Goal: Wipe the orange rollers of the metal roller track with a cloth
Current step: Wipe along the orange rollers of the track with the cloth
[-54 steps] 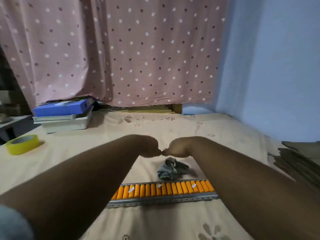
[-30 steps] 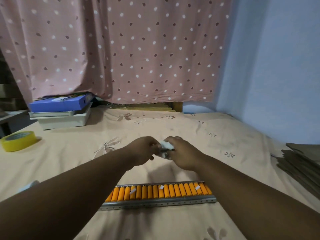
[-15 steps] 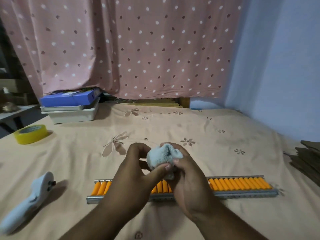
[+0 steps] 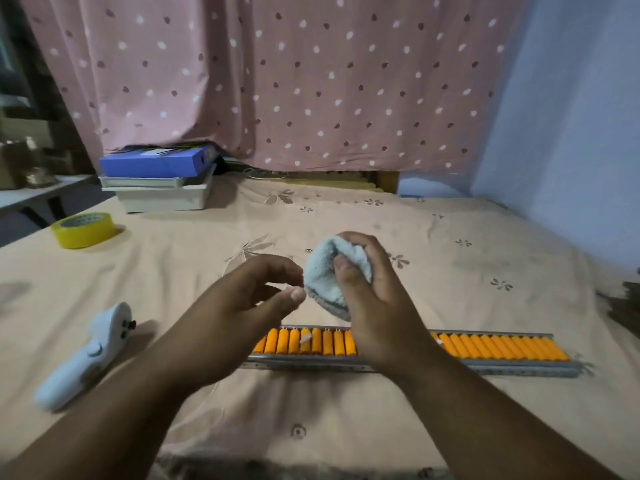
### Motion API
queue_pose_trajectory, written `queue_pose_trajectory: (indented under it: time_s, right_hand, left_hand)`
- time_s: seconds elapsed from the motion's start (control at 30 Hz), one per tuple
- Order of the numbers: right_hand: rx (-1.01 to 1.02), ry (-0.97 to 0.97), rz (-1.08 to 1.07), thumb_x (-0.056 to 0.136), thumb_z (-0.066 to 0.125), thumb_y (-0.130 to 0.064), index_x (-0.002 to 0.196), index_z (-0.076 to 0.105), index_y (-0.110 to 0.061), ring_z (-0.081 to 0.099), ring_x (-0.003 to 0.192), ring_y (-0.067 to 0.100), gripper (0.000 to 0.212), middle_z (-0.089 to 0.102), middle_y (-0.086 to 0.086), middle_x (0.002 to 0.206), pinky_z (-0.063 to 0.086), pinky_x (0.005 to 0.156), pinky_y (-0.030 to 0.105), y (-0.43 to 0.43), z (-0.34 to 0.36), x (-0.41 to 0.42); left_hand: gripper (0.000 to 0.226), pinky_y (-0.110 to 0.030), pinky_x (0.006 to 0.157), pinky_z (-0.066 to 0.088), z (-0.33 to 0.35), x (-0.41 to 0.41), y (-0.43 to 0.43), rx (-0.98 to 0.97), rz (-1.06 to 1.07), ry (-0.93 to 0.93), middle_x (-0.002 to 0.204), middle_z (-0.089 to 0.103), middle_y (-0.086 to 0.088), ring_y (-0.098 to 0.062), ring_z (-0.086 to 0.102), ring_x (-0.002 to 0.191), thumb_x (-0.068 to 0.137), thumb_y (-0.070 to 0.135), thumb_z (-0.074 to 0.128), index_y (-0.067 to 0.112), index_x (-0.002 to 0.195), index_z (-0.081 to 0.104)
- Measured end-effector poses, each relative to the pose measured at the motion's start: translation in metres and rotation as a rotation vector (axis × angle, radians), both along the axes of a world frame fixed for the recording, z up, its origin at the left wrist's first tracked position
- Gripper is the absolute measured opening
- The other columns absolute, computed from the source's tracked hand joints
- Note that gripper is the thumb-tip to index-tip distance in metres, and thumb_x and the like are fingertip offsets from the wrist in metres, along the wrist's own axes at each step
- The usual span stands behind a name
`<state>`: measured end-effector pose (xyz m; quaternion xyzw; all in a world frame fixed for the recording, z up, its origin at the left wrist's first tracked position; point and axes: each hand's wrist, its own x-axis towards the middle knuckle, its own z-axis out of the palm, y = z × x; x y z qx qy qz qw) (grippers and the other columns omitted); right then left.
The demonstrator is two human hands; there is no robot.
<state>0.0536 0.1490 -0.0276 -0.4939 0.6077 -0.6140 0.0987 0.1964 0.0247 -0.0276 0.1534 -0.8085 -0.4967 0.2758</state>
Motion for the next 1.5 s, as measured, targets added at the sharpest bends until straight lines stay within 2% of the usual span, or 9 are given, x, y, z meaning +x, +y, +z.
queue_pose_trajectory:
  time_s: [0.13,0.27,0.43,0.6,0.73,0.9,1.1,1.3,1.5]
  right_hand:
    - [-0.002,-0.081,-0.058,0.101,0.049,-0.044,0.103,0.06,-0.039,0.066,0.079,-0.001,0.013,0.068,-0.019,0.09,0.056,0.067,0.02,-0.008,0.034,-0.026]
    - [0.166,0.004,0.028,0.082,0.054,-0.06,0.113,0.06,-0.031,0.062,0.065,0.004,0.043,0.066,-0.01,0.086,0.05,0.057,0.023,-0.017,0.043,-0.044]
    - [0.412,0.256,0.044,0.088,0.072,-0.044,0.115,0.058,-0.029,0.063,0.078,0.0,0.035,0.067,-0.012,0.095,0.051,0.069,0.022,-0.031,0.022,-0.055]
    - [0.608,0.621,-0.036,0.094,0.064,-0.048,0.119,0.055,-0.041,0.058,0.092,0.005,0.027,0.059,-0.015,0.112,0.054,0.076,0.032,-0.046,-0.006,-0.052]
    - [0.733,0.839,-0.029,0.097,0.06,-0.047,0.122,0.057,-0.037,0.059,0.098,0.016,0.027,0.061,-0.007,0.109,0.049,0.082,0.037,-0.055,-0.028,-0.048]
    - [0.753,0.987,0.046,0.097,0.058,-0.039,0.117,0.058,-0.029,0.059,0.097,0.022,0.022,0.063,-0.001,0.104,0.047,0.081,0.039,-0.051,-0.034,-0.036]
    - [0.808,0.719,0.285,0.093,0.062,-0.047,0.106,0.063,-0.037,0.064,0.092,0.001,0.017,0.07,-0.017,0.1,0.052,0.078,0.027,-0.014,-0.015,-0.015]
    - [0.563,0.51,-0.126,0.088,0.072,-0.042,0.098,0.067,-0.044,0.065,0.077,-0.007,0.012,0.069,-0.029,0.093,0.044,0.052,0.01,0.003,0.01,-0.068]
    - [0.631,0.567,-0.225,0.092,0.071,-0.037,0.103,0.067,-0.043,0.061,0.089,-0.009,0.013,0.071,-0.021,0.097,0.044,0.065,0.012,0.005,-0.004,-0.108]
  left_hand:
    - [0.044,-0.028,0.084,0.055,-0.026,0.03,-0.059,-0.268,0.209,-0.22,0.116,0.063,0.026,0.003,0.061,0.106,0.075,0.065,0.058,0.04,0.111,0.06]
    - [0.053,-0.012,0.085,0.039,-0.065,0.04,-0.078,-0.407,0.202,-0.42,0.118,0.047,0.036,0.002,0.05,0.115,0.077,0.068,0.062,0.047,0.123,0.047]
    - [0.061,-0.017,0.08,0.045,-0.091,0.035,-0.08,-0.517,0.157,-0.388,0.116,0.058,0.022,0.003,0.054,0.099,0.072,0.07,0.061,0.041,0.124,0.052]
    - [0.057,-0.022,0.073,0.05,-0.096,0.033,-0.086,-0.502,0.142,-0.358,0.102,0.061,0.021,0.003,0.057,0.092,0.066,0.069,0.069,0.042,0.115,0.057]
    - [0.058,-0.012,0.071,0.043,-0.098,0.032,-0.089,-0.486,0.147,-0.355,0.102,0.061,0.023,0.007,0.055,0.094,0.065,0.065,0.077,0.043,0.114,0.057]
    - [0.057,-0.015,0.073,0.044,-0.1,0.031,-0.091,-0.446,0.143,-0.349,0.102,0.061,0.025,0.006,0.056,0.095,0.064,0.062,0.079,0.044,0.114,0.057]
    - [0.068,-0.017,0.071,0.045,-0.1,0.031,-0.092,-0.404,0.124,-0.358,0.102,0.06,0.025,0.006,0.055,0.097,0.055,0.079,0.064,0.046,0.114,0.055]
    - [0.065,-0.014,0.07,0.043,-0.103,0.03,-0.093,-0.398,0.125,-0.341,0.1,0.06,0.026,0.009,0.054,0.098,0.054,0.077,0.061,0.046,0.111,0.056]
    - [0.067,-0.03,0.073,0.056,-0.105,0.032,-0.095,-0.396,0.15,-0.35,0.101,0.063,0.024,0.001,0.062,0.089,0.055,0.081,0.067,0.05,0.114,0.053]
